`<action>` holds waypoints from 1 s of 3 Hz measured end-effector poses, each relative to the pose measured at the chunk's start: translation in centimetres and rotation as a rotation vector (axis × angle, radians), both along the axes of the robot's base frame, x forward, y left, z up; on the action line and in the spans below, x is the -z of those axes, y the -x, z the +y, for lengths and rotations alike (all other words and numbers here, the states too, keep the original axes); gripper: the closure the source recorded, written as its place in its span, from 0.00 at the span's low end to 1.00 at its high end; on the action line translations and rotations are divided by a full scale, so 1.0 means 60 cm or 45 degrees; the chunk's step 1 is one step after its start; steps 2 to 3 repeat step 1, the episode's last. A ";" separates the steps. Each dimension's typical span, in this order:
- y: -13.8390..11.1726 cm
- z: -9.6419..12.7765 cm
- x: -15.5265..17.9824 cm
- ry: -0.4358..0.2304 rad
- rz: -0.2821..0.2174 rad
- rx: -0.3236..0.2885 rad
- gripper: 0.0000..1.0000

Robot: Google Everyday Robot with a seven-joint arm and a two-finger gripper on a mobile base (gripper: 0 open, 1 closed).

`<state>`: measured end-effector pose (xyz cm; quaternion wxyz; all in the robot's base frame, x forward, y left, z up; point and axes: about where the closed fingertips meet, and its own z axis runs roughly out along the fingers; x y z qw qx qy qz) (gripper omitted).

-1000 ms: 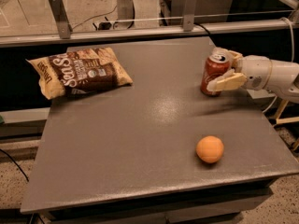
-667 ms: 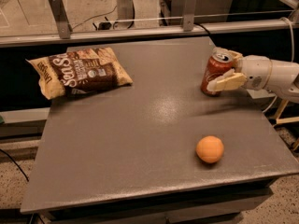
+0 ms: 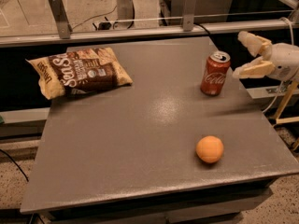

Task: Place coke can upright

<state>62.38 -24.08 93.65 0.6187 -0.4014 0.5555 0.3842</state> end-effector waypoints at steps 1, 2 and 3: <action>-0.002 -0.008 -0.014 -0.003 -0.023 0.012 0.00; -0.002 -0.008 -0.014 -0.003 -0.023 0.012 0.00; -0.002 -0.008 -0.014 -0.003 -0.023 0.012 0.00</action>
Offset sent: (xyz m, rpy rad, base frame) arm 0.0000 0.0000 0.0000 0.0000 0.0000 0.0000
